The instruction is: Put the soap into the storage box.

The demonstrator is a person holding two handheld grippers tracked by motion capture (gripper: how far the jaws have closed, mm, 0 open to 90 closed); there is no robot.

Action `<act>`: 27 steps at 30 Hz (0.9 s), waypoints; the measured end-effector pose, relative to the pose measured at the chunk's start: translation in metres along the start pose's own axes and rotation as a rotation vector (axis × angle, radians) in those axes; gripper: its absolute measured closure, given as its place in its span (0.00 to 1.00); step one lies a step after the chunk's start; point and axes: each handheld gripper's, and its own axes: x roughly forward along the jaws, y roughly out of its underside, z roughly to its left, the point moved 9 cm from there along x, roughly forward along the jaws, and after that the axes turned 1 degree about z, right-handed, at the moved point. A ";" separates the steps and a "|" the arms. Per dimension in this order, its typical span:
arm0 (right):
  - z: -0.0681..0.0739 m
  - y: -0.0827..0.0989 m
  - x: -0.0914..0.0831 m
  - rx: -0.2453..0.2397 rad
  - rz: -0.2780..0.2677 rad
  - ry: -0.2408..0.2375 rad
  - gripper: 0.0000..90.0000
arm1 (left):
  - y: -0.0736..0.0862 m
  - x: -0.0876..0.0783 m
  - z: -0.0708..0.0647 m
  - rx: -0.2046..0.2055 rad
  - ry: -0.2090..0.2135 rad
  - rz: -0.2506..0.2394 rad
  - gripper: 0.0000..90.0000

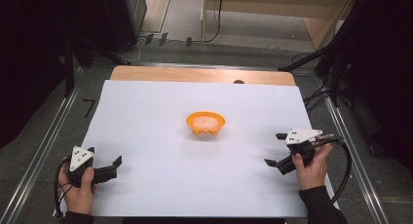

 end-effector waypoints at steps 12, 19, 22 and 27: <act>0.001 0.024 -0.008 0.029 0.002 0.030 0.00 | 0.000 0.000 0.000 0.002 -0.002 0.002 0.00; 0.008 0.032 -0.016 0.028 -0.003 0.049 0.00 | 0.000 0.000 0.000 0.000 0.000 -0.001 0.00; 0.012 0.037 -0.022 0.034 -0.015 0.056 0.00 | 0.000 0.000 0.000 0.000 0.000 -0.001 0.00; 0.015 0.046 -0.031 0.068 -0.049 0.044 0.00 | 0.000 0.000 0.000 0.001 0.001 -0.001 0.00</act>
